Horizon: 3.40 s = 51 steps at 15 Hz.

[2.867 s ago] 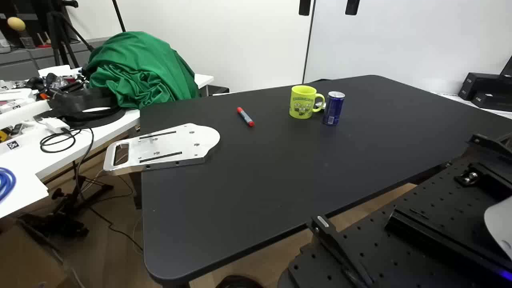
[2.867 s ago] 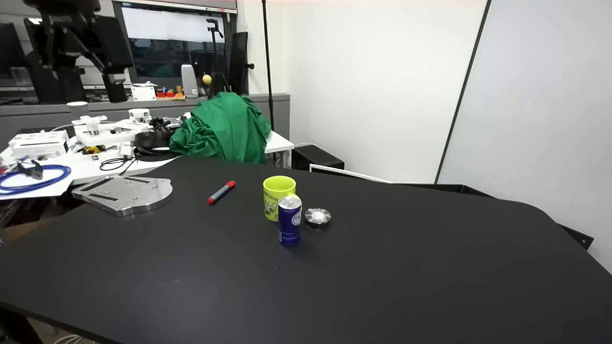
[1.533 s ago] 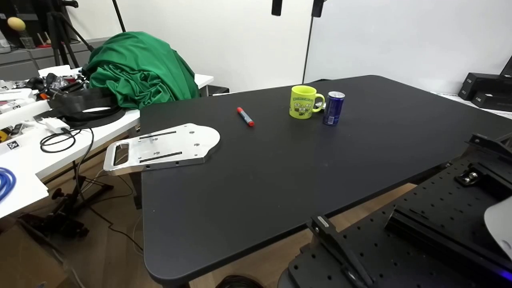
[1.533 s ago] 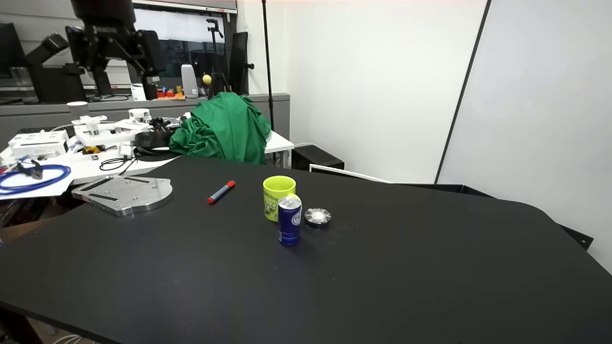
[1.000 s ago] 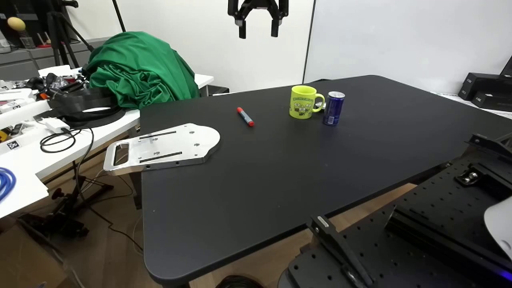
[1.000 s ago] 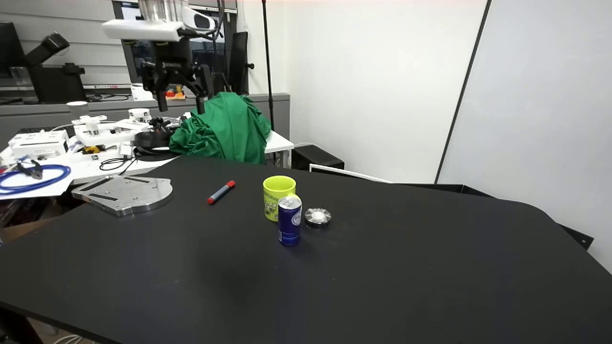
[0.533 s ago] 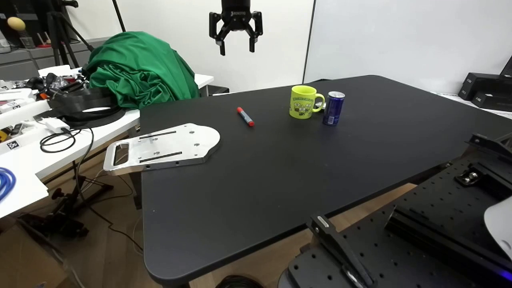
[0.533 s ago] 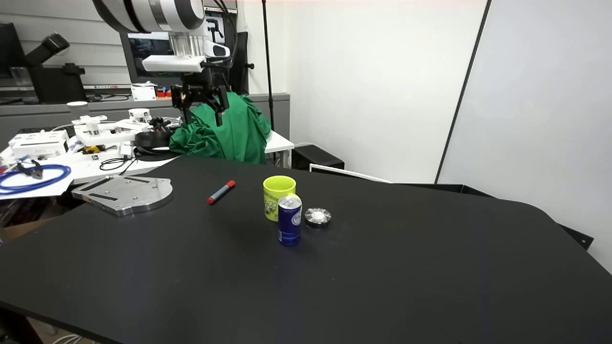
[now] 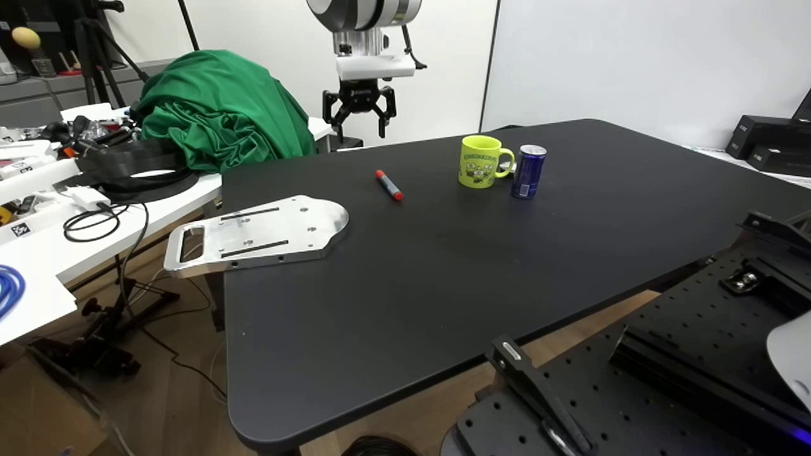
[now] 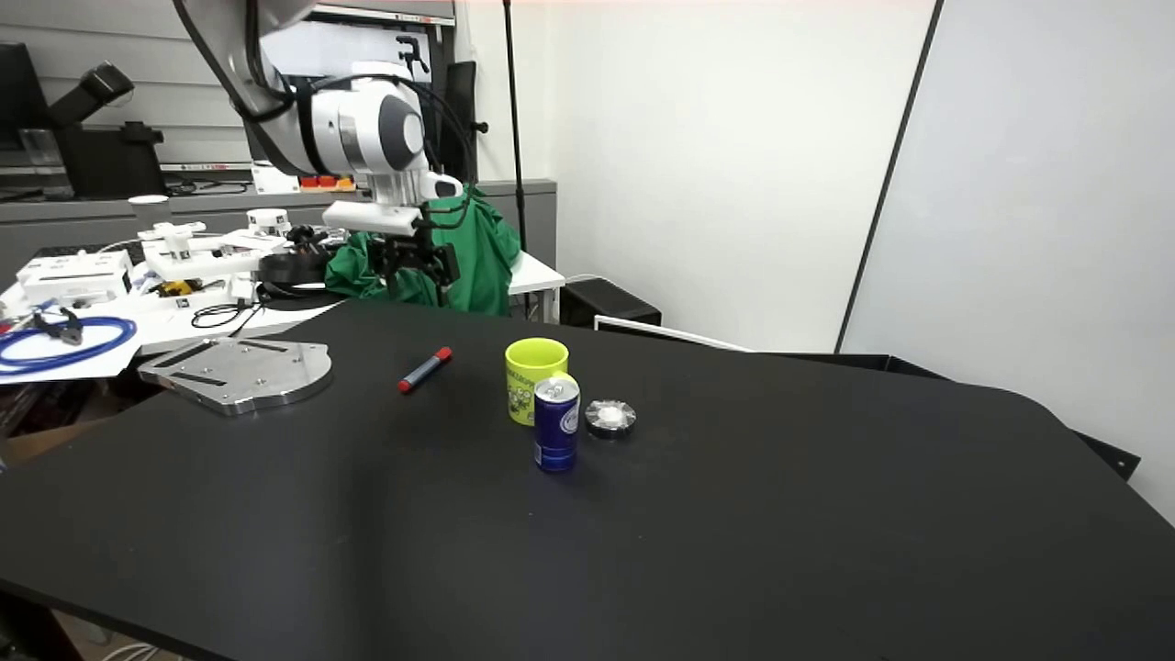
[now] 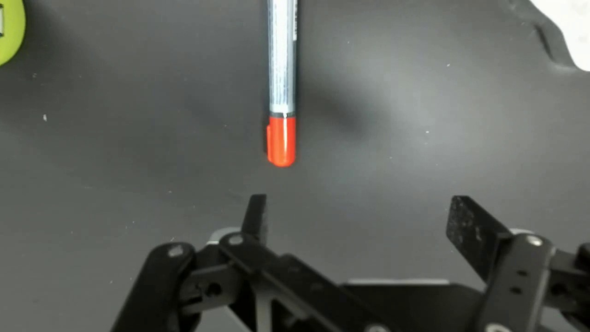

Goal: Put the marker in the mug

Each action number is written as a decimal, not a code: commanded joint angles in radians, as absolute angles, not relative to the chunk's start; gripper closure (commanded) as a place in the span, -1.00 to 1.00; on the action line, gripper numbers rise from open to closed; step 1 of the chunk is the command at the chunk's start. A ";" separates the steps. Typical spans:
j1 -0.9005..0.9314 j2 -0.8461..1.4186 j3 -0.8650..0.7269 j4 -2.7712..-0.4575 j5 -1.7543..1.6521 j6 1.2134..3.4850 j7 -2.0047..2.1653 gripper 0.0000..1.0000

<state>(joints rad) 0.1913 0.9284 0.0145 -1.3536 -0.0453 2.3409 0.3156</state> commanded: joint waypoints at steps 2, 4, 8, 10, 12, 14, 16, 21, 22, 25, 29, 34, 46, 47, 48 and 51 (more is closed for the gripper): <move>0.200 1.104 -0.026 -1.152 0.005 2.308 0.393 -1.00; 0.203 1.138 -0.034 -1.117 0.020 2.293 0.417 -1.00; 0.206 1.175 -0.048 -1.061 0.036 2.227 0.465 -1.00; 0.209 1.182 -0.056 -1.041 0.033 2.181 0.495 -1.00; 0.209 1.186 -0.061 -1.027 0.033 2.150 0.516 -1.00; 0.206 1.190 -0.061 -1.016 0.034 2.130 0.529 -1.00; 0.204 1.196 -0.062 -1.009 0.034 2.120 0.538 -1.00; 0.202 1.218 -0.059 -0.999 0.035 2.123 0.536 -1.00; 0.203 1.223 -0.059 -0.997 0.034 2.123 0.537 -1.00; 0.210 1.238 -0.066 -0.988 0.026 2.130 0.540 -0.34; 0.215 1.229 -0.066 -0.971 0.027 2.126 0.546 0.26; 0.198 1.217 -0.058 -0.953 0.042 2.110 0.546 0.94; 0.189 1.215 -0.046 -0.933 0.050 2.010 0.530 0.09; 0.192 1.214 -0.045 -0.934 0.050 2.006 0.530 -0.07; 0.194 1.212 -0.045 -0.937 0.050 2.007 0.531 -0.19; 0.197 1.214 -0.045 -0.941 0.049 2.016 0.528 0.46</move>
